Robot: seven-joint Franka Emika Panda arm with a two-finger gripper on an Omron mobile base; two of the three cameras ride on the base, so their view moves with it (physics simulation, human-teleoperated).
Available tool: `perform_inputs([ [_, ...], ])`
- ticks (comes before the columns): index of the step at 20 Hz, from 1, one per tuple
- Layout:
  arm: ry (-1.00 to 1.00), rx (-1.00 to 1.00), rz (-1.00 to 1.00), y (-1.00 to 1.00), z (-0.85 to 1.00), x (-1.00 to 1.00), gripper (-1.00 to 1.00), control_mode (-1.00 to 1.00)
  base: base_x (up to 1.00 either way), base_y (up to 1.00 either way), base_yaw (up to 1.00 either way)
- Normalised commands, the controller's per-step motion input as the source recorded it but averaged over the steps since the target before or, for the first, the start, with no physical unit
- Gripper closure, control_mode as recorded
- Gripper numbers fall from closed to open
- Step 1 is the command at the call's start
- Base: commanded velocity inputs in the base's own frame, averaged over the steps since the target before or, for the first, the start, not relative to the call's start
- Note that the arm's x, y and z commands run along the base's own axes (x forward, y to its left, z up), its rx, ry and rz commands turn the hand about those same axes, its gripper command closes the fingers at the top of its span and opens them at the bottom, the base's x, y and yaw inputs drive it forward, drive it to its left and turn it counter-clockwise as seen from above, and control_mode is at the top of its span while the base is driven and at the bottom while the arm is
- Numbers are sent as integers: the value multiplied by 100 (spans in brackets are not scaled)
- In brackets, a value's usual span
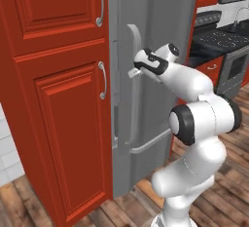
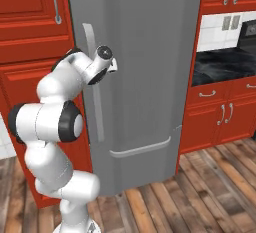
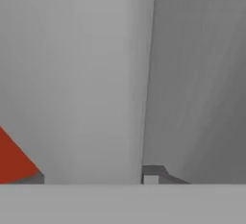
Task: Retrieve the butter from the fridge and place it on a plate on the dining table. Then retrieve the butter knife by the fridge and place it near the plate.
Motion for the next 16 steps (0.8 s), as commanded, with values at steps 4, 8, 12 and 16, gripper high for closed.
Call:
perform_inputs([
  [4,0,0,8,-100,0,-100,100,-100,0,0,0],
  [8,7,1,8,-100,0,-76,100,-100,0,0,0],
  [12,15,0,10,-100,0,-42,100,-100,0,0,0],
  [16,16,0,11,-100,0,-43,100,-100,0,0,0],
])
